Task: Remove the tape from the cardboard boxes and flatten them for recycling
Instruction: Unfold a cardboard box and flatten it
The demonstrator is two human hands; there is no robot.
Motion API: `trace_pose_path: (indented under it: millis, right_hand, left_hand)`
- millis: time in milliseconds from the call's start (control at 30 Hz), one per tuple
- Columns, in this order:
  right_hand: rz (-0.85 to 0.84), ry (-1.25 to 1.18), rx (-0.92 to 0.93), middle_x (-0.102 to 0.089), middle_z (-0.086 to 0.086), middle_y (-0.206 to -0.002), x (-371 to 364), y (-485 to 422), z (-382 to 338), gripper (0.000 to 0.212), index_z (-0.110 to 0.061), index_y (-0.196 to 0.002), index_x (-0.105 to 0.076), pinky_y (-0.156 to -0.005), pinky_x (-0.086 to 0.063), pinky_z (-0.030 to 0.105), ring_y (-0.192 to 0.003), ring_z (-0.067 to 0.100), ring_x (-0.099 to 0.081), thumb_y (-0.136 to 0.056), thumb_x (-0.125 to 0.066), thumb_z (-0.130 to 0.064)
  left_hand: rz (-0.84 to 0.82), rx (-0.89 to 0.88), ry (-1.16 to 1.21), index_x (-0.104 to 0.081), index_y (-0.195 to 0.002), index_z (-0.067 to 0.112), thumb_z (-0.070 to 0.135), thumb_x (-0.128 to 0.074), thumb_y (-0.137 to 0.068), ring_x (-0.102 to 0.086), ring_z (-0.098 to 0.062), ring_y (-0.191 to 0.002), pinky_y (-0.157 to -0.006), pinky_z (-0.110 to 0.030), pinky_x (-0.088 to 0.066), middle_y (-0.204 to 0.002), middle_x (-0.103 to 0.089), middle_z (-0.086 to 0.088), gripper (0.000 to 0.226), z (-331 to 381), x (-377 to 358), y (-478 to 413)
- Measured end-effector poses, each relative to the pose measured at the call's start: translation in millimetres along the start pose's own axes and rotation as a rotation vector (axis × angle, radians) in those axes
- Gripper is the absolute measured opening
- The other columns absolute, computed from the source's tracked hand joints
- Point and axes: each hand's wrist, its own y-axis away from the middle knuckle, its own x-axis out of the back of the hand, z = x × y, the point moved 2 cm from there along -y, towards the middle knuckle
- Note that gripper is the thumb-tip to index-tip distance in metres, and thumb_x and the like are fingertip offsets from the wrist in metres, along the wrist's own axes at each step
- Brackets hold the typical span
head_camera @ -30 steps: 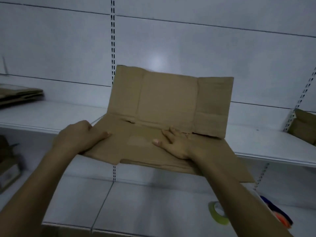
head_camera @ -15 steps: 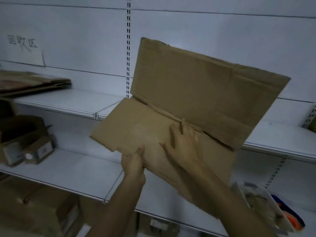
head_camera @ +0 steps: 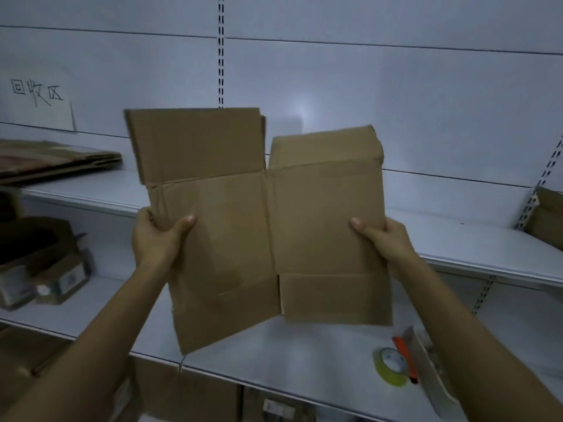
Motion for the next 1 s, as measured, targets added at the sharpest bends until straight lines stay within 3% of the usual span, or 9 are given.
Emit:
trace_pose_path:
  millis: [167, 233, 400, 500, 567, 633, 700, 833, 1000]
  right_hand:
    - [0.08, -0.078, -0.144, -0.073, 0.004, -0.08, -2.1, 4.1, 27.9, 0.038, -0.011, -0.088, -0.069, -0.055, -0.053, 0.025, -0.07, 0.021, -0.07, -0.064, -0.085, -0.035]
    - [0.037, -0.115, -0.191, -0.073, 0.006, -0.082, -5.1, 6.7, 30.7, 0.041, -0.01, -0.091, -0.069, -0.062, -0.054, 0.028, -0.075, 0.024, -0.07, -0.063, -0.085, -0.035]
    - [-0.061, -0.167, -0.124, -0.074, -0.002, -0.081, -53.2, 15.0, 20.2, 0.029, -0.019, -0.085, -0.068, -0.058, -0.054, 0.025, -0.073, 0.016, -0.071, -0.067, -0.082, -0.037]
    - [-0.082, -0.155, 0.011, -0.07, -0.004, -0.088, -101.6, 21.6, -1.3, 0.019, -0.025, -0.083, -0.064, -0.06, -0.052, 0.024, -0.076, 0.012, -0.068, -0.075, -0.077, -0.037]
    - [-0.162, -0.131, 0.107, -0.069, -0.007, -0.092, -131.4, 25.0, -14.4, 0.013, -0.029, -0.087, -0.063, -0.056, -0.051, 0.017, -0.072, 0.004, -0.067, -0.081, -0.072, -0.034]
    - [-0.209, -0.115, 0.206, -0.066, -0.015, -0.097, -155.0, 26.6, -30.9, 0.018, -0.032, -0.099, -0.061, -0.055, -0.049, 0.013, -0.074, -0.005, -0.065, -0.083, -0.07, -0.032]
    - [-0.214, -0.165, 0.257, -0.063, -0.024, -0.098, -178.9, 25.9, -50.9, 0.037, -0.04, -0.115, -0.054, -0.057, -0.05, 0.013, -0.079, -0.009, -0.063, -0.083, -0.07, -0.03]
    - [-0.263, -0.378, 0.188, -0.067, -0.017, -0.098, -244.9, 19.1, -81.6, 0.042, -0.038, -0.117, -0.054, -0.054, -0.053, 0.018, -0.078, 0.003, -0.069, -0.081, -0.072, -0.025]
    - [-0.274, -0.495, 0.082, -0.069, -0.005, -0.105, -360.2, 16.3, -119.5, 0.041, -0.028, -0.12, -0.056, -0.061, -0.056, 0.028, -0.085, 0.014, -0.07, -0.082, -0.071, -0.023]
  left_hand:
    - [-0.586, 0.476, 0.184, -0.063, -0.109, 0.011, 0.035, -0.074, -0.069, -0.072, -0.025, -0.087, -0.064, -0.028, -0.056, -0.097, -0.074, -0.008, 0.047, -9.6, 23.9, 11.5]
    - [-0.645, 0.525, 0.203, -0.063, -0.113, 0.007, 0.028, -0.072, -0.071, -0.071, -0.027, -0.091, -0.063, -0.032, -0.059, -0.104, -0.073, -0.013, 0.049, -20.1, 40.5, 18.1]
    - [-0.226, 0.355, 0.041, -0.065, -0.114, 0.004, 0.031, -0.082, -0.059, -0.067, -0.026, -0.091, -0.077, -0.033, -0.055, -0.104, -0.07, -0.011, 0.064, -22.2, 84.7, 2.7]
    - [-0.06, 0.194, -0.055, -0.064, -0.112, 0.008, 0.03, -0.083, -0.068, -0.062, -0.012, -0.079, -0.065, -0.025, -0.05, -0.096, -0.066, -0.003, 0.053, -4.7, 109.0, -15.5]
    - [-0.005, 0.103, -0.11, -0.066, -0.102, 0.013, 0.03, -0.083, -0.07, -0.062, -0.01, -0.076, -0.064, -0.025, -0.05, -0.09, -0.066, -0.001, 0.04, 3.1, 126.9, -29.8]
    - [0.059, 0.003, -0.205, -0.062, -0.089, 0.019, 0.037, -0.082, -0.07, -0.062, -0.014, -0.077, -0.069, -0.031, -0.052, -0.086, -0.065, 0.001, 0.033, 7.8, 147.2, -45.6]
    - [0.177, -0.124, -0.41, -0.058, -0.082, 0.017, 0.056, -0.076, -0.068, -0.059, -0.019, -0.072, -0.061, -0.033, -0.048, -0.078, -0.062, 0.002, 0.046, 12.4, 173.8, -67.2]
    - [0.418, -0.217, -0.68, -0.046, -0.112, 0.02, 0.079, -0.052, -0.074, -0.058, -0.029, -0.091, -0.071, -0.039, -0.043, -0.101, -0.059, -0.002, 0.07, 17.0, 235.1, -121.0]
    - [0.387, -0.413, -0.958, -0.038, -0.136, 0.015, 0.057, -0.041, -0.093, -0.046, -0.04, -0.12, -0.091, -0.055, -0.042, -0.135, -0.045, -0.02, 0.061, 26.8, 305.4, -193.5]
